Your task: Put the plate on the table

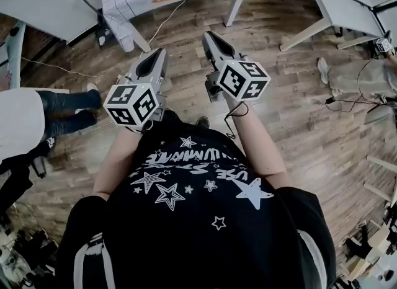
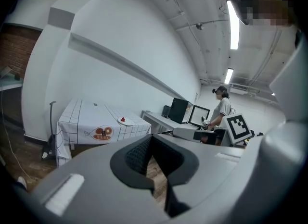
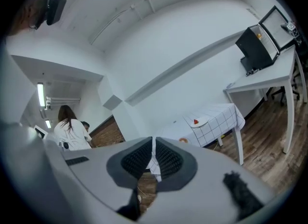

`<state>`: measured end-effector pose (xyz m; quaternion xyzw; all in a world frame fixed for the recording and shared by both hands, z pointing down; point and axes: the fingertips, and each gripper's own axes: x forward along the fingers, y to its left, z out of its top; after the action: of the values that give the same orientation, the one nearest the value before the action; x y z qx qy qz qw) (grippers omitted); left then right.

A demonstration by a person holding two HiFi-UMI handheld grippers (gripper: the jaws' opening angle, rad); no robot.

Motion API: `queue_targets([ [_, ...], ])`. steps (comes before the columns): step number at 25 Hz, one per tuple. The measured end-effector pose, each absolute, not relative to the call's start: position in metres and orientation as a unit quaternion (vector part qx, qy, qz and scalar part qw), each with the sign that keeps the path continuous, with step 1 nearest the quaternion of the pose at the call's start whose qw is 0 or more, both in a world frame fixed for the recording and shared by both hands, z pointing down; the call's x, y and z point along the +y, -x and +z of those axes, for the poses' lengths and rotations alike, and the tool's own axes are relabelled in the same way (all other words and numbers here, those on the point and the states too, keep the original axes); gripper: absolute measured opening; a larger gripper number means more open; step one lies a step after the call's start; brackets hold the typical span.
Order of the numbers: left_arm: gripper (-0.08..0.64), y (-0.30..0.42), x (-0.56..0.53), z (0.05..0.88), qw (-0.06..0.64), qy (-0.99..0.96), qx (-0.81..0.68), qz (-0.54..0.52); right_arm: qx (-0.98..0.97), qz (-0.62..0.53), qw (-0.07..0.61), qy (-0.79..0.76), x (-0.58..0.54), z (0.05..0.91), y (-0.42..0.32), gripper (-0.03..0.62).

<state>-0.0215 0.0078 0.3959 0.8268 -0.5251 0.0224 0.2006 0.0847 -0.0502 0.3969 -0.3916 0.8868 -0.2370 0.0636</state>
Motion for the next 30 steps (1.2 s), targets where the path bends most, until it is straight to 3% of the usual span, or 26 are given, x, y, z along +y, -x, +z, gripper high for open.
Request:
queue_targets([
  [7, 0.008, 0.054, 0.005, 0.385, 0.196, -0.839, -0.507, 0.013, 0.88, -0.229, 0.072, 0.411, -0.051, 0.378, -0.053, 0.029],
  [21, 0.008, 0.168, 0.02, 0.391, 0.197, -0.852, -0.484, 0.022, 0.86, -0.235, 0.017, 0.453, -0.016, 0.393, 0.045, 0.012],
  [30, 0.008, 0.198, 0.036, 0.399, 0.195, -0.868, -0.456, 0.033, 0.854, -0.242, 0.011, 0.46, 0.011, 0.398, 0.086, 0.012],
])
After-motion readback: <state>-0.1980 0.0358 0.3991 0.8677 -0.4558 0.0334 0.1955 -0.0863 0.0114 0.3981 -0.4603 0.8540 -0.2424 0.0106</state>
